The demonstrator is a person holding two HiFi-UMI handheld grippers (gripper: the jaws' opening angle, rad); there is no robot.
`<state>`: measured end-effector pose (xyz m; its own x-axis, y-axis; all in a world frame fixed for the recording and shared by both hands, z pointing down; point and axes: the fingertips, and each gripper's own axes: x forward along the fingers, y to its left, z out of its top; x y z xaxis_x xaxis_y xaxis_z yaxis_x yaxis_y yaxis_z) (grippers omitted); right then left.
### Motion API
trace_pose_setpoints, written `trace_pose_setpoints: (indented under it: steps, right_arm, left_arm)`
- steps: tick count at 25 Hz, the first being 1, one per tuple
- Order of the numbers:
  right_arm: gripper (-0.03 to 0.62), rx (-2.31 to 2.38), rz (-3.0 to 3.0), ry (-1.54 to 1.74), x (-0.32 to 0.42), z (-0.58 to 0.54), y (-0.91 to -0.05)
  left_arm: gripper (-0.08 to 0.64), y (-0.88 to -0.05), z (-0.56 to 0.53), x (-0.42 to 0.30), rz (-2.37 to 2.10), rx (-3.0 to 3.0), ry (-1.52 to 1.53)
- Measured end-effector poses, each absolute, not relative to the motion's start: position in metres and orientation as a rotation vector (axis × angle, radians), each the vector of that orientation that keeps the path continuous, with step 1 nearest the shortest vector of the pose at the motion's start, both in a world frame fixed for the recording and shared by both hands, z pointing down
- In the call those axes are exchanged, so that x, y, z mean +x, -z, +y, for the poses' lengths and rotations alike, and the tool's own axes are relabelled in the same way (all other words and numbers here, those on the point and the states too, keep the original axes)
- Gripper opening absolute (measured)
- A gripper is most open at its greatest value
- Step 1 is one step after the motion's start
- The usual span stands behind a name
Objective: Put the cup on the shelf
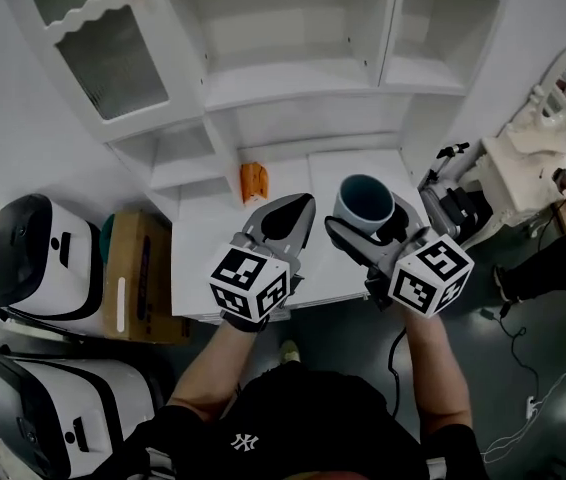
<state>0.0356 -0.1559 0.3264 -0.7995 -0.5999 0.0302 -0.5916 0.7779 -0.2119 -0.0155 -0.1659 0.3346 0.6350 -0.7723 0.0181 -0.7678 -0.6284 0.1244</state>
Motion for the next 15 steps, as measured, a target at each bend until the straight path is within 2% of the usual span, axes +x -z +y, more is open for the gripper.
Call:
trace_pose_setpoints:
  steps: [15]
  right_arm:
    - [0.402, -1.040, 2.914, 0.272, -0.019, -0.266, -0.294]
  left_arm:
    - [0.000, -0.324, -0.270, -0.063, -1.264, 2.743, 0.067]
